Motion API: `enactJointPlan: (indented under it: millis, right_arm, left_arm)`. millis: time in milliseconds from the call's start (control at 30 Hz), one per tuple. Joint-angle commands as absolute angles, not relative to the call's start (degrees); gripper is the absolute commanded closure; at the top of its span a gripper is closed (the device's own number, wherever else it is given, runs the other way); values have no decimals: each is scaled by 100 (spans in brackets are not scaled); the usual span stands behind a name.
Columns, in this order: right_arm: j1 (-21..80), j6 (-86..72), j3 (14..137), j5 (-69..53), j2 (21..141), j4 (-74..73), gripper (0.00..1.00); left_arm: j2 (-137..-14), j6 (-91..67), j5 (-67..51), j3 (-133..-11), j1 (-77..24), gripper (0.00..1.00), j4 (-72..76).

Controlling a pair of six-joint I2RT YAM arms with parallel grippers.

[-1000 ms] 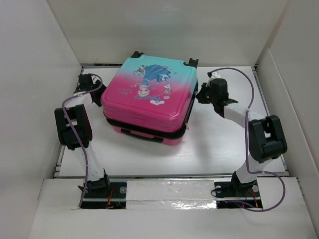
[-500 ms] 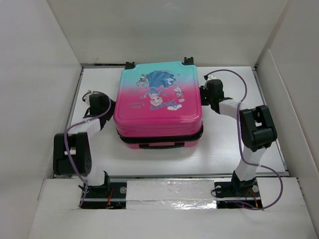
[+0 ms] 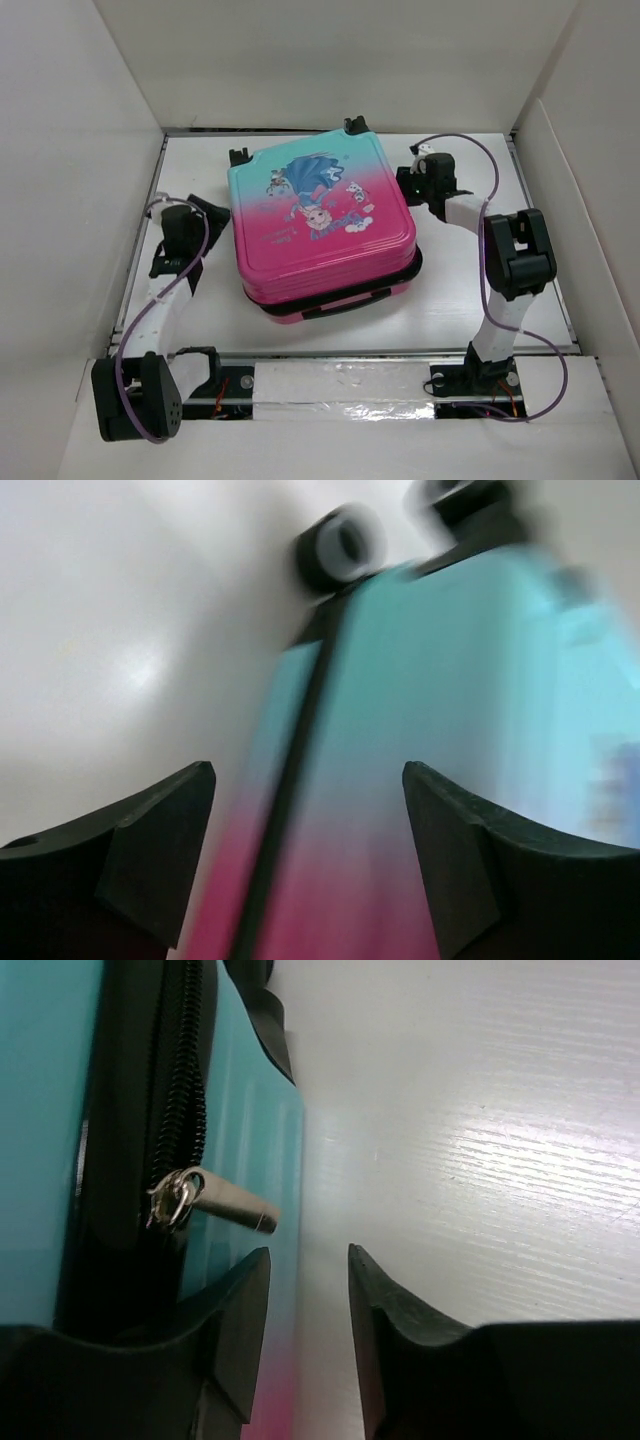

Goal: Pack the luggage

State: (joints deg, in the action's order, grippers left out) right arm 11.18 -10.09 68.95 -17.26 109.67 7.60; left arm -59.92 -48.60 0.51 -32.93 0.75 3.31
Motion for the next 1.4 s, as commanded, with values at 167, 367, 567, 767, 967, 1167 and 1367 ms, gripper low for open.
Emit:
enactJointPlan:
  millis: [167, 367, 567, 767, 967, 1167, 1367]
  right_arm:
    - [1187, -1002, 6452, -3085, 10039, 773, 37]
    - [1187, -1028, 5802, -3068, 9397, 1125, 20]
    - [1081, -1151, 5011, -2786, 8606, 1327, 5]
    - [1081, -1292, 4264, -2602, 7823, 1521, 0]
    - [1143, -1116, 3841, -2531, 7165, 1310, 0]
    - [1090, -1055, 3683, -2619, 6636, 1020, 0]
    - [1037, -1046, 3534, -2760, 6188, 861, 0]
  left_arm:
    - [-7202, -5028, -808, -5543, 483, 9, 960]
    - [-9514, -4221, -1757, -7785, 588, 7, 10]
    - [-10772, -3921, -2688, -8823, 887, 7, -263]
    - [-11662, -3884, -3724, -9668, 888, 7, -117]
    - [-12023, -4902, -4649, -9379, 826, 5, 1316]
    - [-12295, -5686, -5053, -9070, 712, 5, 2301]
    - [-12051, -6660, -5142, -8684, 598, 22, 3617]
